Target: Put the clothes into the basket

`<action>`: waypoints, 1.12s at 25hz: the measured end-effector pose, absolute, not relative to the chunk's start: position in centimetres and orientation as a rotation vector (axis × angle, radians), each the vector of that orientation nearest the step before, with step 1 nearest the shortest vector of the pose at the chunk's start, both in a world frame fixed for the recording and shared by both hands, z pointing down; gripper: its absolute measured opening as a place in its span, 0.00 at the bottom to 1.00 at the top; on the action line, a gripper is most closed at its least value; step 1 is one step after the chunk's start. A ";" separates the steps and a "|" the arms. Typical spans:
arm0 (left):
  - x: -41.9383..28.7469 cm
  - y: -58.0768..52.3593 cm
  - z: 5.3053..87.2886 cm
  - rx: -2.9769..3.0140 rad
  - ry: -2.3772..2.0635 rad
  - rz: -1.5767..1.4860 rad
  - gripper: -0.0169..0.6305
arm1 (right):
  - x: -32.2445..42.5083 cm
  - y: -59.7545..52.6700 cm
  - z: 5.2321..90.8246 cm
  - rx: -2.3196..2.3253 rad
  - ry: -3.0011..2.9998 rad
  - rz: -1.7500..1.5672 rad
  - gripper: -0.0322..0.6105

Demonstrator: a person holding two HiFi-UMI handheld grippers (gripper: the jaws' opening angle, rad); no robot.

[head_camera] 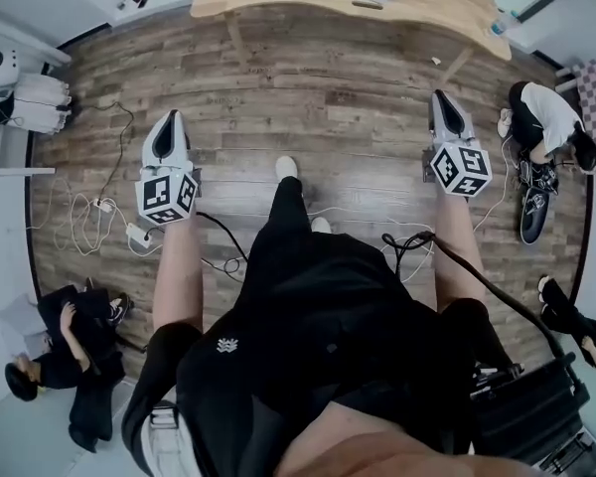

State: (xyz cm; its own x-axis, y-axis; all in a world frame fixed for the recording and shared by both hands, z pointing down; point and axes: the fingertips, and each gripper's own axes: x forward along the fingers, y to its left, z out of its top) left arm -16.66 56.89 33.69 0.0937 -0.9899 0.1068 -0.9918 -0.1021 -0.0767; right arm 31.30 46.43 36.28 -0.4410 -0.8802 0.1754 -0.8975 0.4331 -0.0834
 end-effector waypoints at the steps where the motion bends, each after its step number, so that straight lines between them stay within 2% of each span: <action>1: -17.2 55.7 33.8 2.318 -2.099 0.205 0.02 | 31.0 45.6 36.4 1.605 -2.561 0.248 0.04; 10: -22.4 42.0 32.8 2.399 -2.097 0.129 0.02 | 26.6 35.7 35.8 1.685 -2.509 0.257 0.04; 19: -27.1 33.2 35.1 2.388 -2.008 0.112 0.02 | 21.2 28.1 34.5 1.695 -2.457 0.244 0.04; 28: -26.7 24.2 34.9 2.436 -1.965 0.136 0.02 | 18.6 19.7 35.5 1.677 -2.488 0.257 0.04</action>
State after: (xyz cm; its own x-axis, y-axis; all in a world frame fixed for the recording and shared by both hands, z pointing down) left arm -26.74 24.19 34.90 0.2090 -0.9752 0.0732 -0.9759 -0.2128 -0.0478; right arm 18.58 19.67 35.50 -0.3741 -0.9051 0.2021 -0.9273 0.3680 -0.0681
